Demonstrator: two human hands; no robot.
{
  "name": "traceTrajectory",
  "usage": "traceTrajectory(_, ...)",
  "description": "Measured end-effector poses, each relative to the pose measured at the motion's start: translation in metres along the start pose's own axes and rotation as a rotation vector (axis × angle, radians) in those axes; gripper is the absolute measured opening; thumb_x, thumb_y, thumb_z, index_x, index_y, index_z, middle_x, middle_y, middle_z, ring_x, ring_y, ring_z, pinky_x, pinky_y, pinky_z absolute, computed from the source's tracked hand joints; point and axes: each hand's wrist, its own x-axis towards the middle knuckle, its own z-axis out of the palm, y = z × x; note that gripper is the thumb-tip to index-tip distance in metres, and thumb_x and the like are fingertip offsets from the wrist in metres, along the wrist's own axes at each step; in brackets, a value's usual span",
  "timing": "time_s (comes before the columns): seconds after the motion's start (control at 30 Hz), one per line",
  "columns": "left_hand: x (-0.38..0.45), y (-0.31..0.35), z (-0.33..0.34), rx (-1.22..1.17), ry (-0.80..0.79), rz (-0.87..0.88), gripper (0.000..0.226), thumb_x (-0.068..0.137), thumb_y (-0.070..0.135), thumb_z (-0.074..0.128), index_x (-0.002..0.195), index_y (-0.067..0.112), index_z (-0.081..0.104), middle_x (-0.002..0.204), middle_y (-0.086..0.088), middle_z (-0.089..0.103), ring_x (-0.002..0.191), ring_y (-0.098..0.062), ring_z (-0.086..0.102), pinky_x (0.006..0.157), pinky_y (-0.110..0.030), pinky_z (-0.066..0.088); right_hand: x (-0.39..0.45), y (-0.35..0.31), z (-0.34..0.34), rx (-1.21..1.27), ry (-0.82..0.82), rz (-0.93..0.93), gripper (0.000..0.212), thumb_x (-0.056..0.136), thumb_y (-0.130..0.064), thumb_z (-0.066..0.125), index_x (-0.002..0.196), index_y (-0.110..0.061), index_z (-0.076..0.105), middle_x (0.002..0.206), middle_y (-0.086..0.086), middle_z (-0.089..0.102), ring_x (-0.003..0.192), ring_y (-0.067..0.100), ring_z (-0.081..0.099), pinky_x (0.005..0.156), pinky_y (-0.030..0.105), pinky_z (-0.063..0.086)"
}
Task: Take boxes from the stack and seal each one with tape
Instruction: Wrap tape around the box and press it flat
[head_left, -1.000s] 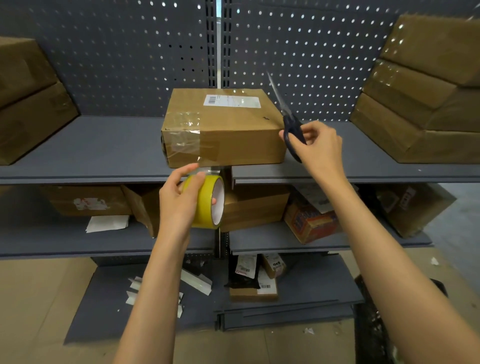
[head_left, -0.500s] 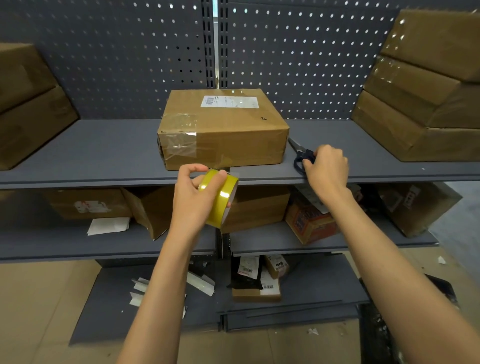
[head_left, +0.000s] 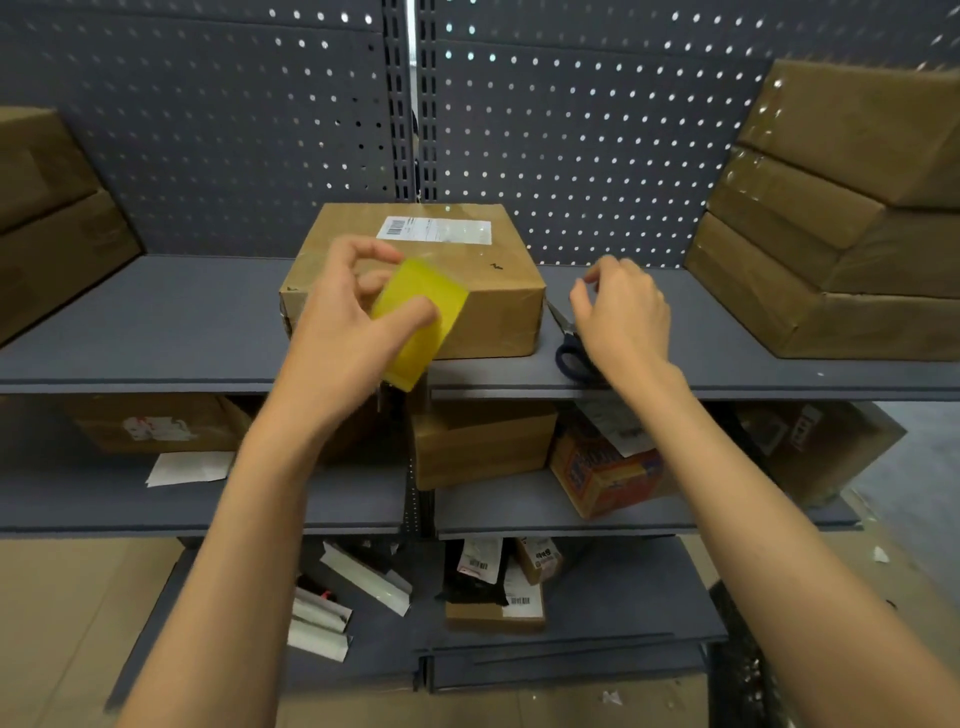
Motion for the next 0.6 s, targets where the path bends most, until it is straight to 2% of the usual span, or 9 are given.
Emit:
traceTrajectory(0.17, 0.015, 0.016, -0.047, 0.258, 0.103, 0.161, 0.039, 0.083, 0.012, 0.067, 0.11, 0.025, 0.042, 0.086, 0.009, 0.058, 0.071, -0.004, 0.056, 0.057, -0.018, 0.049, 0.019, -0.028, -0.006, 0.033, 0.061, -0.118, 0.026, 0.099, -0.024, 0.042, 0.11, -0.006, 0.058, 0.111, 0.01, 0.058, 0.102, 0.027, 0.052, 0.07, 0.029, 0.032)
traceTrajectory(0.23, 0.021, 0.013, -0.071, 0.452, 0.125, 0.19, 0.041, 0.083, 0.015, 0.068, 0.114, 0.023, 0.042, 0.096, 0.004, 0.059, 0.077, -0.013, 0.058, 0.065, -0.031, 0.053, 0.022, -0.044, -0.004, 0.03, 0.064, -0.168, 0.027, 0.099, -0.025, 0.041, 0.11, -0.006, 0.058, 0.111, 0.01, 0.057, 0.102, 0.027, 0.052, 0.071, 0.03, 0.033)
traceTrajectory(0.3, 0.027, 0.003, -0.095, 0.671, 0.134, 0.176, 0.044, 0.083, 0.018, 0.068, 0.12, 0.019, 0.042, 0.105, -0.002, 0.056, 0.087, -0.025, 0.057, 0.073, -0.042, 0.049, 0.023, -0.063, -0.001, 0.034, 0.057, -0.208, 0.03, 0.099, -0.026, 0.041, 0.112, -0.005, 0.057, 0.113, 0.011, 0.056, 0.104, 0.028, 0.051, 0.073, 0.032, 0.033)
traceTrajectory(0.4, 0.037, -0.02, -0.125, 0.855, 0.104, 0.1, 0.046, 0.085, 0.019, 0.067, 0.122, 0.015, 0.041, 0.106, -0.013, 0.058, 0.094, -0.039, 0.057, 0.076, -0.043, 0.042, 0.024, -0.092, 0.005, 0.06, 0.047, -0.244, 0.029, 0.099, -0.028, 0.042, 0.113, -0.007, 0.056, 0.115, 0.01, 0.055, 0.105, 0.027, 0.051, 0.074, 0.03, 0.031)
traceTrajectory(0.47, 0.042, -0.036, -0.136, 0.924, 0.071, 0.047, 0.046, 0.086, 0.017, 0.067, 0.124, 0.013, 0.041, 0.112, -0.019, 0.06, 0.096, -0.042, 0.057, 0.077, -0.045, 0.042, 0.025, -0.109, 0.009, 0.072, 0.049, -0.264, 0.029, 0.099, -0.028, 0.042, 0.112, -0.008, 0.057, 0.114, 0.009, 0.056, 0.105, 0.027, 0.051, 0.075, 0.03, 0.033)
traceTrajectory(0.6, 0.051, -0.068, -0.162, 0.979, 0.001, 0.024, 0.047, 0.086, 0.018, 0.067, 0.124, 0.012, 0.041, 0.115, -0.019, 0.06, 0.096, -0.041, 0.058, 0.078, -0.048, 0.046, 0.024, -0.152, 0.019, 0.094, 0.04, -0.272, 0.027, 0.099, -0.027, 0.042, 0.112, -0.009, 0.057, 0.115, 0.008, 0.056, 0.106, 0.025, 0.051, 0.075, 0.029, 0.031)
